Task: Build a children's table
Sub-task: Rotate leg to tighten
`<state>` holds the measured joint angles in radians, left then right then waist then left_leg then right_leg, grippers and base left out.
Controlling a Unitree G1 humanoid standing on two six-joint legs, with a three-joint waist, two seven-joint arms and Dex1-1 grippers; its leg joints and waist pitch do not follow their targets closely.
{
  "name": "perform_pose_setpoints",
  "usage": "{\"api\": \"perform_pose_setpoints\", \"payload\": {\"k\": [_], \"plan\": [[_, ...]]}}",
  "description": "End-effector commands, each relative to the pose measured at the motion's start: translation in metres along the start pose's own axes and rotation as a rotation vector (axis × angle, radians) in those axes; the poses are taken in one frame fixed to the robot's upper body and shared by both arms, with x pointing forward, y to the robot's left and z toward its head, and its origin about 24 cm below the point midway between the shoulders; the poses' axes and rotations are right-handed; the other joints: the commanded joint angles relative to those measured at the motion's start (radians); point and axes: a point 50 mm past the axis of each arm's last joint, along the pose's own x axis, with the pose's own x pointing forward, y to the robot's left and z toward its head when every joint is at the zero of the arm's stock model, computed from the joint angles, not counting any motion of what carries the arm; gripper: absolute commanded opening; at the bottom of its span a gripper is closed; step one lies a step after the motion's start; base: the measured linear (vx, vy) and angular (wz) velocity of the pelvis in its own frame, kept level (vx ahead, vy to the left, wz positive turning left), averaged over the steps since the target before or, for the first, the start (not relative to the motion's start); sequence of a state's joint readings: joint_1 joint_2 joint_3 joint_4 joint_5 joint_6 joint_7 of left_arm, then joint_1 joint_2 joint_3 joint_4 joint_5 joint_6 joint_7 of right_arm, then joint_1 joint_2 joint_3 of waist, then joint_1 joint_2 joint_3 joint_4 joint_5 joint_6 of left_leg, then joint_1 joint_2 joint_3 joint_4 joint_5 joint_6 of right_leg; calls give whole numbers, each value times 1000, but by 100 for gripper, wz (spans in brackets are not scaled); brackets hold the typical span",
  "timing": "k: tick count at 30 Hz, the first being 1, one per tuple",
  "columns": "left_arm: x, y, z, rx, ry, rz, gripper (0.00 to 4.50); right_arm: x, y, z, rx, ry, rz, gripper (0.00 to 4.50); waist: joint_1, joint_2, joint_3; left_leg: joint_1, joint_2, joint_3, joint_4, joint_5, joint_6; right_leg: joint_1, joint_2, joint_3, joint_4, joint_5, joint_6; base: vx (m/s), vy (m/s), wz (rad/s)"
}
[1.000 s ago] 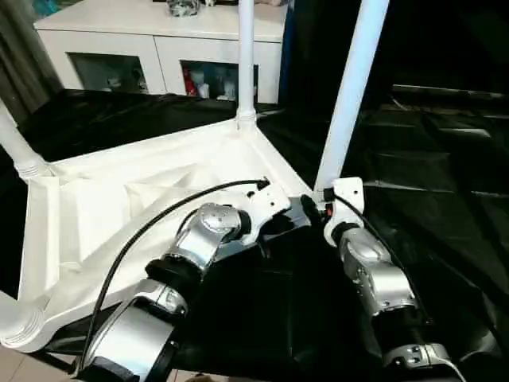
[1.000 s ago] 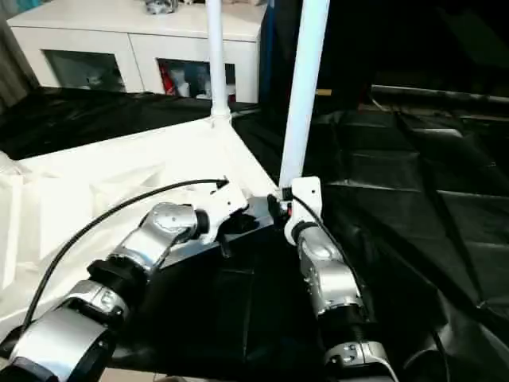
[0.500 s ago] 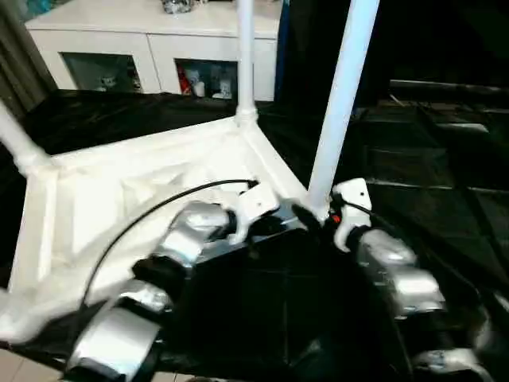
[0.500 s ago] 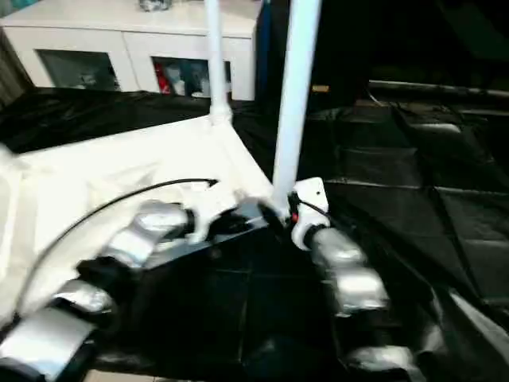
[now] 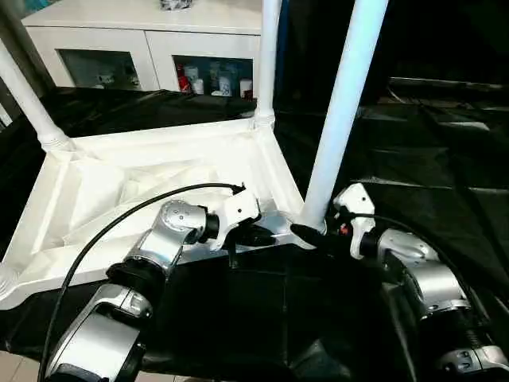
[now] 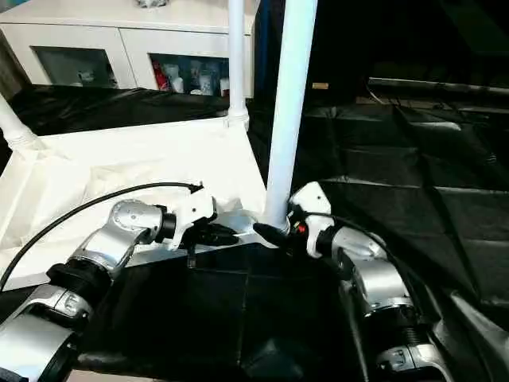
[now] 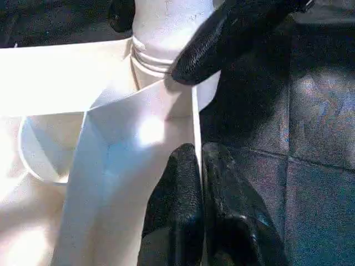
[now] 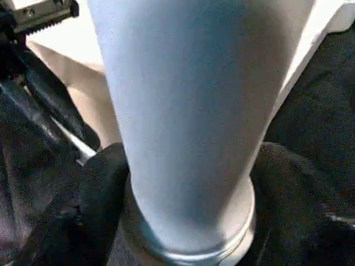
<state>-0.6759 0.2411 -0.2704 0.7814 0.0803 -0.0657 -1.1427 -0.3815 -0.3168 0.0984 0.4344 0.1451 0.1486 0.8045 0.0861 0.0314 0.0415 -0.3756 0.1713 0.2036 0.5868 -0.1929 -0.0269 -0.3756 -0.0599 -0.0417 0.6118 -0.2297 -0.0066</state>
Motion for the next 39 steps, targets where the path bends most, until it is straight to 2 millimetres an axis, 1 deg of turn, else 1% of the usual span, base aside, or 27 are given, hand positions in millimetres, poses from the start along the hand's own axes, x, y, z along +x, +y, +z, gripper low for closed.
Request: {"api": "perform_pose_setpoints", "payload": {"k": [1,3,4,5,9,11,12,14,15,16,17,19,20,21,22,23,26,28,31,32,33,34,35,36,37,38,39], "plan": [[-2,-3,-8,-36,-26,1,0,2,-1,5,-27,-3,3,332,1,-21,-52,16,73,-33,-63,-106,81,34,-101,47,-66,-40,-251,0,0,0],[-3,-3,-8,-39,-25,1,0,2,-1,6,-25,-14,4,317,2,-18,-52,16,73,-34,-62,-102,83,34,-102,47,-65,-31,-252,0,0,0],[-3,-3,-8,-39,-25,1,0,2,-1,6,-25,-14,4,317,1,-19,-52,16,73,-33,-62,-103,83,34,-101,47,-66,-29,-251,0,0,0],[-3,-3,-8,-40,-24,0,0,2,0,6,-25,-19,4,294,1,-18,-52,16,73,-33,-62,-105,82,34,-102,47,-66,-31,-252,0,0,0],[-4,-3,-9,-46,-19,-10,0,3,2,5,-17,-31,15,274,1,-20,-54,15,72,-33,-61,-95,86,35,-100,46,-63,-12,-255,0,0,0],[-4,-3,-10,-47,-17,-12,0,3,3,5,-12,-33,14,273,1,-20,-54,14,72,-33,-61,-92,88,36,-101,46,-62,-9,-255,0,0,0],[-3,-3,-11,-48,-5,2,0,4,3,3,5,-38,-14,272,0,-16,-54,14,72,-33,-61,-93,87,35,-100,46,-63,-6,-256,0,0,0],[0,-1,-11,-53,10,37,0,7,1,2,34,-46,-82,271,-1,-17,-53,16,72,-34,-62,-101,82,34,-100,46,-64,-12,-257,0,0,0],[8,1,-10,-58,27,98,0,13,-2,0,83,-58,-210,271,-6,-15,-52,17,72,-34,-63,-116,71,30,-100,48,-67,-36,-257,0,0,0],[8,1,-10,-58,27,98,0,13,-2,0,83,-58,-210,270,-6,-15,-52,17,72,-34,-63,-116,71,30,-100,48,-67,-36,-257,0,0,0],[12,3,-8,-58,34,129,0,16,-3,0,109,-62,-275,270,-7,-16,-49,20,70,-35,-66,-135,56,29,-102,48,-73,-78,-251,0,0,0],[25,4,-3,-57,46,187,0,23,-6,-2,204,-73,-433,270,-10,-11,-49,25,73,-38,-72,-162,23,26,-101,49,-76,-130,-242,0,0,0],[25,4,-3,-57,46,187,0,23,-6,-2,204,-73,-433,270,-14,-11,-47,25,73,-38,-75,-173,18,25,-100,50,-78,-139,-240,0,0,0],[40,2,6,-57,42,222,0,30,-6,-3,273,-74,-551,270,-18,-10,-47,27,73,-38,-77,-188,3,24,-101,52,-80,-141,-236,0,0,0],[40,2,6,-57,42,222,0,30,-6,-3,273,-74,-551,270,-16,-10,-48,30,73,-38,-76,-191,0,23,-101,51,-81,-138,-236,0,0,0],[45,1,8,-55,38,226,0,32,-5,-2,279,-74,-572,270,-16,-10,-48,30,73,-38,-76,-191,0,23,-101,51,-81,-138,-236,0,0,0],[66,-10,21,-9,15,178,0,44,2,4,275,-84,-625,270,-11,-9,-51,24,71,-38,-73,-142,12,30,-101,52,-75,-55,-228,0,0,0],[72,-16,25,17,4,137,0,50,6,10,239,-96,-620,270,-9,-10,-52,22,69,-37,-71,-130,25,32,-102,52,-73,-25,-224,0,0,0],[72,-18,23,24,9,121,0,52,8,13,199,-112,-600,270,-8,-9,-51,23,70,-37,-71,-142,27,32,-103,52,-74,-34,-223,0,0,0],[68,-16,19,26,18,121,0,50,10,17,214,-160,-553,270,-8,-5,-51,23,69,-38,-72,-150,28,33,-103,52,-75,-42,-223,0,0,0],[67,-16,17,28,21,120,0,49,10,19,214,-178,-541,305,-8,-7,-51,24,71,-38,-73,-160,28,33,-102,52,-77,-48,-220,0,0,0],[64,-14,16,31,26,122,0,47,10,21,213,-201,-515,326,-7,-2,-52,23,71,-39,-72,-158,29,34,-103,52,-75,-43,-220,0,0,0],[61,-13,14,33,29,126,0,44,10,23,211,-218,-492,342,-7,-4,-52,23,71,-38,-72,-158,32,35,-102,52,-76,-34,-219,0,0,0],[58,-12,13,32,27,117,0,42,10,23,205,-223,-466,342,-5,-7,-53,22,72,-39,-70,-144,42,37,-102,52,-72,-4,-221,0,0,0],[57,-12,13,32,25,109,0,41,9,23,201,-223,-452,349,-5,-2,-54,20,70,-39,-69,-135,47,38,-102,52,-69,13,-223,0,0,0],[54,-11,12,32,26,106,0,38,10,23,190,-218,-413,359,-5,0,-55,20,70,-38,-66,-128,59,38,-102,51,-68,34,-230,0,0,0],[52,-10,11,36,26,105,0,36,10,23,184,-210,-378,372,-3,-4,-55,18,69,-37,-65,-118,69,40,-102,50,-68,45,-231,0,0,0]]}}
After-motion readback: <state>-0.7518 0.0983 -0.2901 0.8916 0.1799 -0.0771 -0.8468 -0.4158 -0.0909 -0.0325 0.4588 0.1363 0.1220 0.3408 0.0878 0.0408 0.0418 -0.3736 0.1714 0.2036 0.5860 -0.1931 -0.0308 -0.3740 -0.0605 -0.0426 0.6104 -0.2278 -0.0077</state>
